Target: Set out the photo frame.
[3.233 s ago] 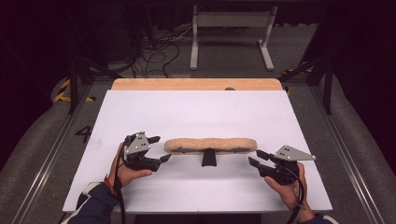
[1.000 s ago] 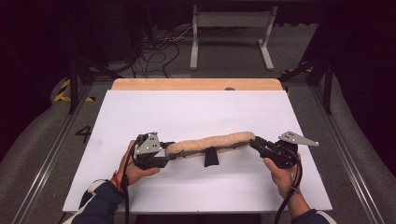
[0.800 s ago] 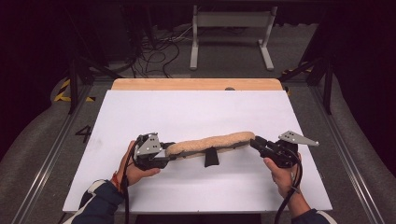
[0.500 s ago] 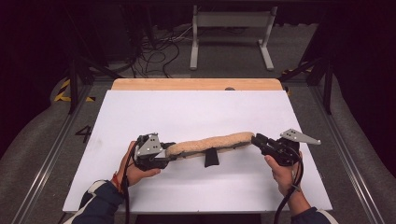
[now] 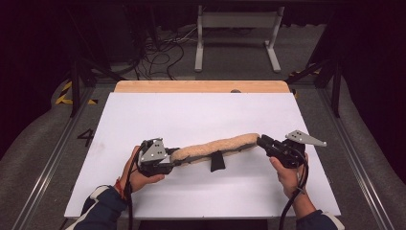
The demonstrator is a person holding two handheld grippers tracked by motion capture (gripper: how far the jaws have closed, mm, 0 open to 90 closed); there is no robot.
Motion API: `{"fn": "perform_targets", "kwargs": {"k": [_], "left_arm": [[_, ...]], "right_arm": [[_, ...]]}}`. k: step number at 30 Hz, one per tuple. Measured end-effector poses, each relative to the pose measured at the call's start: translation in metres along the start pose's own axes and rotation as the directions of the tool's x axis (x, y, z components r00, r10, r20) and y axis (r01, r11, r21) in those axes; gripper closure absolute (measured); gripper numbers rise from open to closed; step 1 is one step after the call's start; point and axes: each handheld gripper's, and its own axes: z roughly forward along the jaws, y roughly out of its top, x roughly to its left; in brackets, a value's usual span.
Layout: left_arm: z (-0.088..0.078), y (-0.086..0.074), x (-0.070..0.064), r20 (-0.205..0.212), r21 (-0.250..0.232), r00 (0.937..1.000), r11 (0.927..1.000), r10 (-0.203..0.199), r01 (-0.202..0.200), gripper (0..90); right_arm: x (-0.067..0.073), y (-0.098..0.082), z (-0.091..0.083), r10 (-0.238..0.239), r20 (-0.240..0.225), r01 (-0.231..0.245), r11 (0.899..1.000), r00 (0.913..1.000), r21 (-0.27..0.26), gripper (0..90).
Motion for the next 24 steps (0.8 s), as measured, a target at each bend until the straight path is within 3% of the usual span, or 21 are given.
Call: {"fn": "perform_targets", "kwargs": {"k": [9,19,24], "left_arm": [[-0.001,0.003,-0.012,-0.01,0.021,0.998,0.9979,0.062,-0.062,63.5],[0.0,0.007,-0.024,-0.041,0.048,0.9896,0.9896,0.138,-0.136,64.6],[0.002,0.009,-0.03,-0.036,0.048,0.9871,0.9869,0.156,-0.154,65.1]], "right_arm": [[-0.002,0.003,0.004,-0.005,0.018,0.005,1.0,0.9998,0.002,70.8],[-0.005,0.003,0.006,0.006,0.022,-0.006,1.0,0.9997,0.006,69.9],[-0.006,0.007,0.013,0.011,0.042,-0.011,1.0,0.9991,0.001,70.0]]}}
